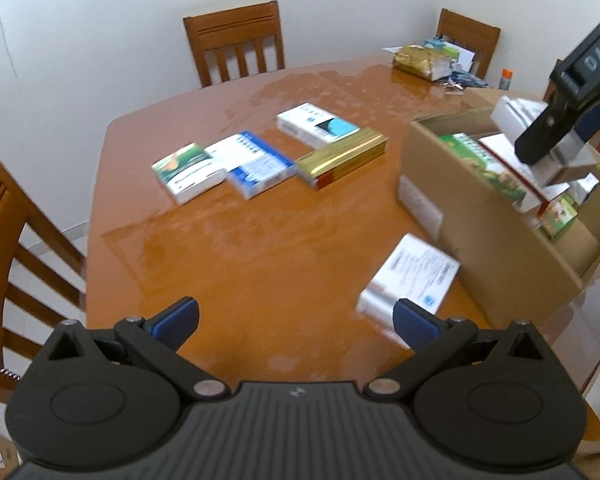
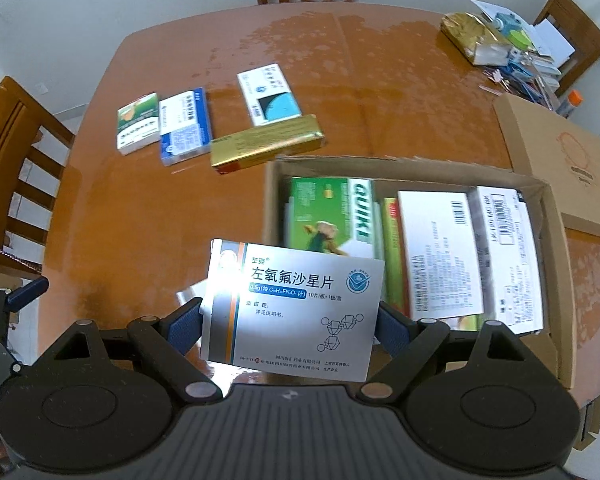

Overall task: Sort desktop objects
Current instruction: 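Carry the white box with the right gripper over the cardboard box, then lower the white box upright into the cardboard box beside the QUIKE box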

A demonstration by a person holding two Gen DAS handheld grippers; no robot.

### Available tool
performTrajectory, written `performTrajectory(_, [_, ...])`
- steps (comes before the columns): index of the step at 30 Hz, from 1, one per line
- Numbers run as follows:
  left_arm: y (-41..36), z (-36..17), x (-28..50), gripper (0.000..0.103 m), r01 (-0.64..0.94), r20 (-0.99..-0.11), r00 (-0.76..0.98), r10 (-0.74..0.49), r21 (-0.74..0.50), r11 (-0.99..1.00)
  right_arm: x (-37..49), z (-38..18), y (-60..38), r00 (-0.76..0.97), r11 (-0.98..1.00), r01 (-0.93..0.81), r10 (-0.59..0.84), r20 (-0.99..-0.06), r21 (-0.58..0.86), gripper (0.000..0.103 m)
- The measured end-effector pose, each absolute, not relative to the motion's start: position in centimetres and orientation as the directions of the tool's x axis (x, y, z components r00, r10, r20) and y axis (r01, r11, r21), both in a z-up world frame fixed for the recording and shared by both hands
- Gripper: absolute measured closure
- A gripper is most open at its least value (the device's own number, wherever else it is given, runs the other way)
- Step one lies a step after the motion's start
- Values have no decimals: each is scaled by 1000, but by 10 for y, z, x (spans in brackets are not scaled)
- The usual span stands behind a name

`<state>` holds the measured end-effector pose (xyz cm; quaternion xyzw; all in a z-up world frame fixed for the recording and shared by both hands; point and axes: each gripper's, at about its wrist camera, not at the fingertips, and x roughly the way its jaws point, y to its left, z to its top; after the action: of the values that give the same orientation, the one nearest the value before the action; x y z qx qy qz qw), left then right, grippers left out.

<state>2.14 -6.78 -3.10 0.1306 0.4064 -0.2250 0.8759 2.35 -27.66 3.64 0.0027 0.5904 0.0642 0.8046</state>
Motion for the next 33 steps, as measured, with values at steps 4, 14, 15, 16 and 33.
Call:
performTrajectory(4, [-88,-25,21,0,516,-763,566,-312,32,856,27,33,-296,289,991,-104,112,-951,85,12])
performTrajectory(14, [-130,-15,20,0,546,-745,582,-326,61,835,37,28,-330,289,988,-113,138,-947,109,12])
performTrajectory(15, [-132,-14,20,0,547,-744,583,-326,63,834,39,27,-332,289,987,-116,141,-947,111,12])
performTrajectory(16, [-133,-12,20,0,548,-742,585,-326,65,834,40,27,-334,289,987,-118,143,-947,113,12])
performTrajectory(33, [-166,2,17,0,608,-726,570,-386,56,792,51,16,-360,278,987,-108,148,-949,122,12])
